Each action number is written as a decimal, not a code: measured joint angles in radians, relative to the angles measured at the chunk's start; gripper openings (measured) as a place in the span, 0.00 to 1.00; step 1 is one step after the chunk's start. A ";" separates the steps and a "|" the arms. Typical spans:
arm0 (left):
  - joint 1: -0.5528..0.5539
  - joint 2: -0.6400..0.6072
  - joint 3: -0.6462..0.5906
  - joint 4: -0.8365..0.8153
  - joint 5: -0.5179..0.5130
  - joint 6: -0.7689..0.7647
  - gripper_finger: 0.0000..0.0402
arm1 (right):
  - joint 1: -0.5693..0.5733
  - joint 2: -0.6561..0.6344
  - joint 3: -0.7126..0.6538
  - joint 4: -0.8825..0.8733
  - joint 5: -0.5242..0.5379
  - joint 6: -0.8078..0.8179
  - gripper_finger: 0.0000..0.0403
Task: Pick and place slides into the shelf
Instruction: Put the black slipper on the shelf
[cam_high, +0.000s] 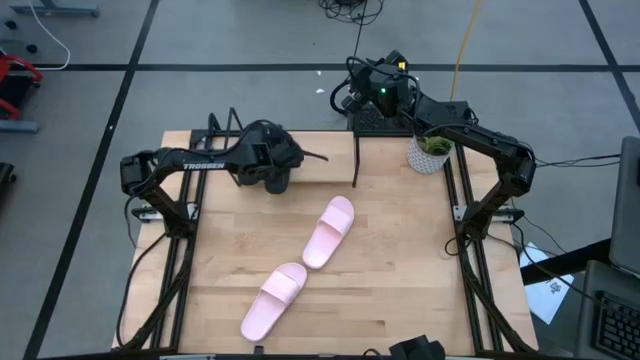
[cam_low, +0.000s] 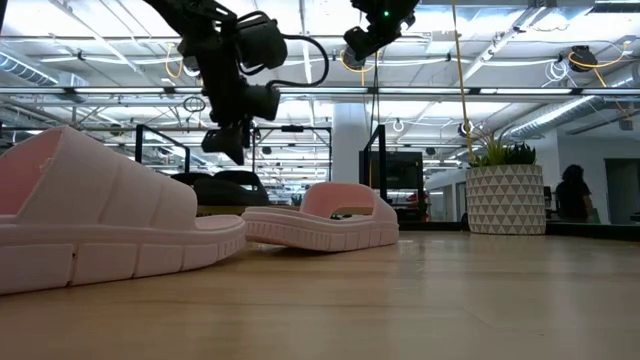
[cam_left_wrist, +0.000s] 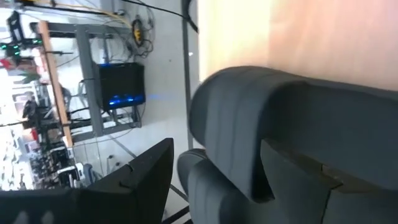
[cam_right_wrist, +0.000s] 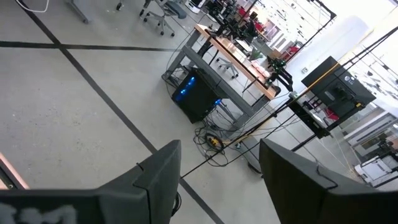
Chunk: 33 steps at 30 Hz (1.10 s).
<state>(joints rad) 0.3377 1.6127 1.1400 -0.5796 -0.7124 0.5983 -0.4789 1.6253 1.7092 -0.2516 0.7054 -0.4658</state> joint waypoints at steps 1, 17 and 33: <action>0.002 0.000 0.000 0.008 -0.011 -0.007 0.61 | 0.000 0.000 0.000 0.000 0.000 0.006 0.51; 0.042 0.017 0.000 0.085 -0.033 -0.018 0.61 | 0.001 0.000 0.000 -0.002 -0.001 0.012 0.51; 0.098 0.095 0.000 0.141 -0.028 0.048 0.61 | 0.001 0.000 0.000 -0.007 -0.001 0.013 0.51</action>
<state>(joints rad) 0.4358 1.7078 1.1397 -0.4390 -0.7400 0.6468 -0.4778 1.6249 1.7096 -0.2584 0.7044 -0.4531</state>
